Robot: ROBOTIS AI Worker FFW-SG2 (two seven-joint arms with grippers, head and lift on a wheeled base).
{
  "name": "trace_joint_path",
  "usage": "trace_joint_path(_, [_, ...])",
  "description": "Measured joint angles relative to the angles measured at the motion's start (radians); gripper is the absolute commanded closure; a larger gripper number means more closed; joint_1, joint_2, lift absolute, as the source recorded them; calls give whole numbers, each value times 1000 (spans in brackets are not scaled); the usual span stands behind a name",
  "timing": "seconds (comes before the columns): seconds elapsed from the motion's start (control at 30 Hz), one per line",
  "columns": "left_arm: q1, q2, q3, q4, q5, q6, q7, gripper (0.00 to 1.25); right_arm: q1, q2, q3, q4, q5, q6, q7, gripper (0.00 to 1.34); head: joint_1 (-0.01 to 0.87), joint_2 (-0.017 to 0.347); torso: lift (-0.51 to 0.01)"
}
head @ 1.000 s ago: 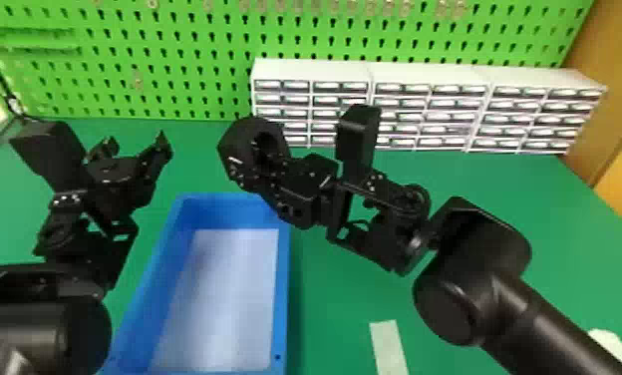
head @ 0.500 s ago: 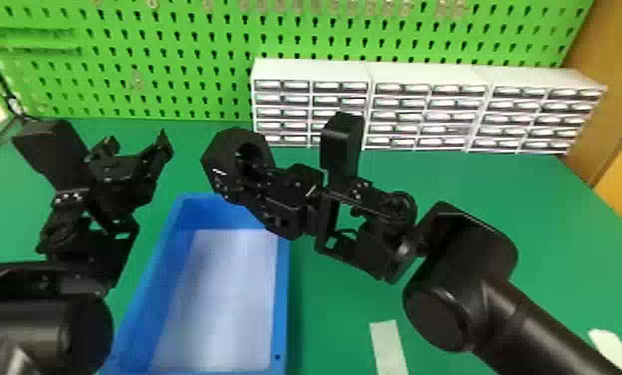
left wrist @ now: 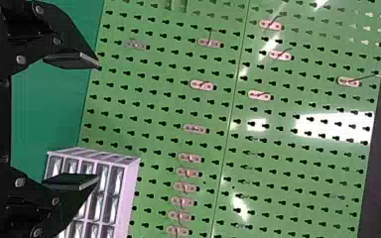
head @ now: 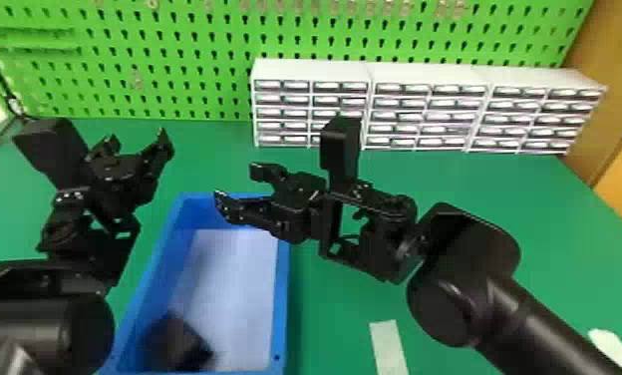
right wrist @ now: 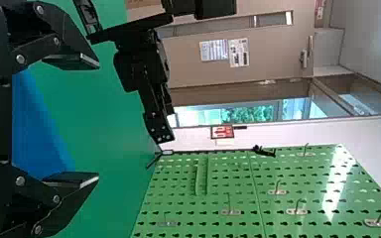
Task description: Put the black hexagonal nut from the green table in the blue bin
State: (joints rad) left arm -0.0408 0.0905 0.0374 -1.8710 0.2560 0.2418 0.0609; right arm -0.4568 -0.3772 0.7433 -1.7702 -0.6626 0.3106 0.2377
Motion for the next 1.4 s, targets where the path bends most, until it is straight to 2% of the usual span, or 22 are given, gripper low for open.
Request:
trace_joint_path(0.37, [3, 0, 3, 0, 0, 0, -1, 433, 9, 2, -18, 0, 3, 5, 0, 452, 692, 8, -97])
trace_joint_path(0.6, [6, 0, 5, 0, 1, -1, -1, 433, 48, 17, -100, 0, 39, 14, 0, 458, 692, 8, -97])
trace_joint_path(0.8, [9, 0, 6, 0, 3, -1, -1, 433, 109, 44, -231, -3, 111, 38, 0, 458, 692, 8, -97])
trace_joint_path(1.03, [9, 0, 7, 0, 5, -1, -1, 433, 192, 96, -419, -4, 205, 65, 1, 458, 692, 8, -97])
trace_joint_path(1.4, [10, 0, 12, 0, 8, -3, -1, 433, 272, 153, -616, -25, 291, 70, 1, 458, 692, 8, -97])
